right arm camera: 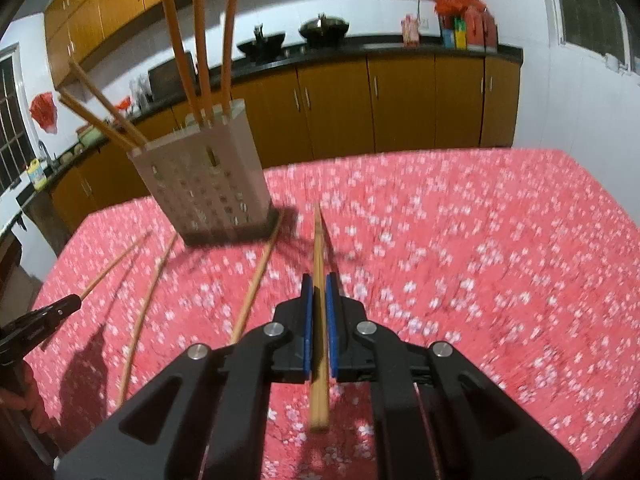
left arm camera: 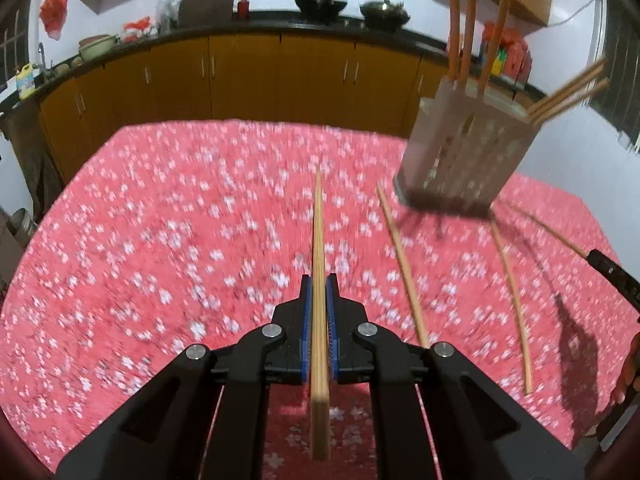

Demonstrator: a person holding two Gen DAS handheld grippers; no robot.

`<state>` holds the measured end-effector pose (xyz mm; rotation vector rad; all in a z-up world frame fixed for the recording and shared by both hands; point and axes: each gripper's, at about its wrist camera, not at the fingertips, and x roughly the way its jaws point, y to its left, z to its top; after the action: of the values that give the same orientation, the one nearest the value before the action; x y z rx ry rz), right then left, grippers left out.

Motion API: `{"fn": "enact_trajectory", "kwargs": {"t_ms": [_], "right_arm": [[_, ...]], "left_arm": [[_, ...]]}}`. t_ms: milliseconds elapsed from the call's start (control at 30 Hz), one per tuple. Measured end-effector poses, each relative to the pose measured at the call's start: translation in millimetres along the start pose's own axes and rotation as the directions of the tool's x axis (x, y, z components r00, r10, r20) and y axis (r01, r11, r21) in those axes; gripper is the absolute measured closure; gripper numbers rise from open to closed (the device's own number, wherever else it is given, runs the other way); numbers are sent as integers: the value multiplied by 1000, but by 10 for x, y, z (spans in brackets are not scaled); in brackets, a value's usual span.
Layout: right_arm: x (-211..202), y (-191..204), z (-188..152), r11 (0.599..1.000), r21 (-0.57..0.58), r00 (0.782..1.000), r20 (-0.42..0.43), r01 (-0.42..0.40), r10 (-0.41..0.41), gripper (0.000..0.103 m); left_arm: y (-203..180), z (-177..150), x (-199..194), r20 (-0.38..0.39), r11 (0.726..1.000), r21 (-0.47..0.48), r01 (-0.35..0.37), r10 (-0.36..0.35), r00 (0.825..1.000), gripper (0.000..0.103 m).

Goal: Organize utensils
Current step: 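Lift the right tool's chopstick above the holder while the left tool lifts its own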

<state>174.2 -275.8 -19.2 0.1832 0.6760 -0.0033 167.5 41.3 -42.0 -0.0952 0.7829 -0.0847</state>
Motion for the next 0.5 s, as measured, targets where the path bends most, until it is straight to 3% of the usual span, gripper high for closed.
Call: {"fn": "enact_trajectory", "kwargs": {"t_ms": [300,500], "right_arm": [[-451,31,309,1000,-1,985,171,-21,21,95],[-595,53,419,1000,-1,974,227,-22,21,95]], "left_arm": [[6,368,-548,173,999,-23,39,-35,984,95],[-40,530,-696,228,998,-26,61,-53,972,95]]}}
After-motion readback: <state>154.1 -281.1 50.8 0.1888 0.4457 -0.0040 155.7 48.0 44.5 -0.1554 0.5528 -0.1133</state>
